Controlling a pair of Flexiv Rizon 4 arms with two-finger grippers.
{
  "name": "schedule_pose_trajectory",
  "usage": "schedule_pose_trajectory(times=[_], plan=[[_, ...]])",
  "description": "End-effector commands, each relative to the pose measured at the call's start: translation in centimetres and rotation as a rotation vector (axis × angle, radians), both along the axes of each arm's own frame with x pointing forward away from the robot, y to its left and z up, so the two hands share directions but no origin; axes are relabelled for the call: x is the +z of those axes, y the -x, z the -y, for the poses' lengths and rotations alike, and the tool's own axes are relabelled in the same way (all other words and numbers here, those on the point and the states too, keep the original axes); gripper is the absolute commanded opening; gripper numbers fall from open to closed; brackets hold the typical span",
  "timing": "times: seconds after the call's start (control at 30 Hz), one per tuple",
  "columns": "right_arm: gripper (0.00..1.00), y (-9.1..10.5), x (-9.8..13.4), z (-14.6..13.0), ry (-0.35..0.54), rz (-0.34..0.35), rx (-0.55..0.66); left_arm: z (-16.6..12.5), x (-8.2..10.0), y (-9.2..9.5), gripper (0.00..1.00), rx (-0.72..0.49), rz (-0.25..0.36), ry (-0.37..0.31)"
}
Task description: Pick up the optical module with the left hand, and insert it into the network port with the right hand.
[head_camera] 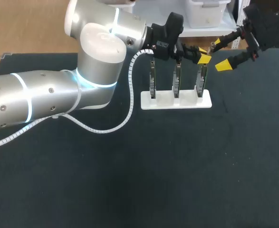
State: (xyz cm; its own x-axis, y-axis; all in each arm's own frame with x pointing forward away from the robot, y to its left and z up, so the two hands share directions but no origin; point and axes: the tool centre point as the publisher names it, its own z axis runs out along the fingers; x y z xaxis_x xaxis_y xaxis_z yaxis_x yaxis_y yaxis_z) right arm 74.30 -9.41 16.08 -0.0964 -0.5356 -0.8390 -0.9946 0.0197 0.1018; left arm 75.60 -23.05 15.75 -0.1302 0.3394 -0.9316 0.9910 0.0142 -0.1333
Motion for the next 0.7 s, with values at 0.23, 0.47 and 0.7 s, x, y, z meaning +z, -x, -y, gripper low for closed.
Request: schedule_pose_trajectory(times=[0.23,0.47,0.7], plan=[[1.00,-0.2,0.7,2.6,0.048,0.028,-0.042,0.0,0.1,0.0,0.00,-0.001,-0.001,-0.003],[1.00,-0.8,1.8,3.0,0.043,0.061,-0.030,0.0,0.1,0.0,0.00,-0.001,-0.001,-0.003],[1.00,-1.4,3.0,2.1,0.048,0.089,-0.014,0.0,0.1,0.0,0.00,-0.001,-0.001,-0.003]])
